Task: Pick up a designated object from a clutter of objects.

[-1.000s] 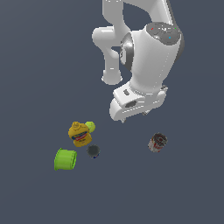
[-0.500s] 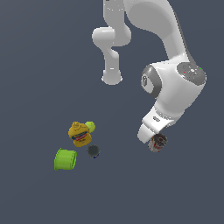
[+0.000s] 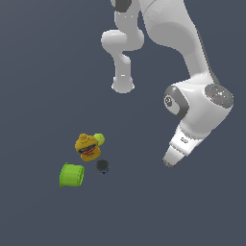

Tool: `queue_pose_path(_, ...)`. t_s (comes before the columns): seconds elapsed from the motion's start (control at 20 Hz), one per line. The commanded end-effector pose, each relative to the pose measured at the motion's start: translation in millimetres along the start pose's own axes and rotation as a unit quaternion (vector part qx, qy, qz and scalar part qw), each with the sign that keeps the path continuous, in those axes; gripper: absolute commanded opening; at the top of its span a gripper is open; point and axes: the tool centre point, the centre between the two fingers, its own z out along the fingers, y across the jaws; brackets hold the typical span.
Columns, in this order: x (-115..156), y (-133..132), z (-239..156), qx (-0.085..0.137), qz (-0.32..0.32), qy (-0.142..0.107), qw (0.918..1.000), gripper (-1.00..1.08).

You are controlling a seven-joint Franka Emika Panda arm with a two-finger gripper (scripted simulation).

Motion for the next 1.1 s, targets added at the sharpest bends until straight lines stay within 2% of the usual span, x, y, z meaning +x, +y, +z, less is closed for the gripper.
queue_pose_path(0.0,3.1,-2.2,3.0,0.0,-0.006,0.001,1.0,1.0)
queue_pose_path(0.25,2.0,-1.9,6.2,0.001,-0.004,0.001,1.0,1.0)
queue_pose_path(0.7,2.1,-3.2,47.5,0.001,-0.006,0.001,1.0,1.0)
queue_pose_path(0.95,3.4,-2.7,53.4,0.001,-0.006,0.001,1.0,1.0)
queue_pose_path(1.0,3.4,-2.7,53.4,0.001,-0.006,0.001,1.0,-1.0)
queue_pose_path(1.05,3.4,-2.7,53.4,0.001,-0.006,0.001,1.0,-1.0)
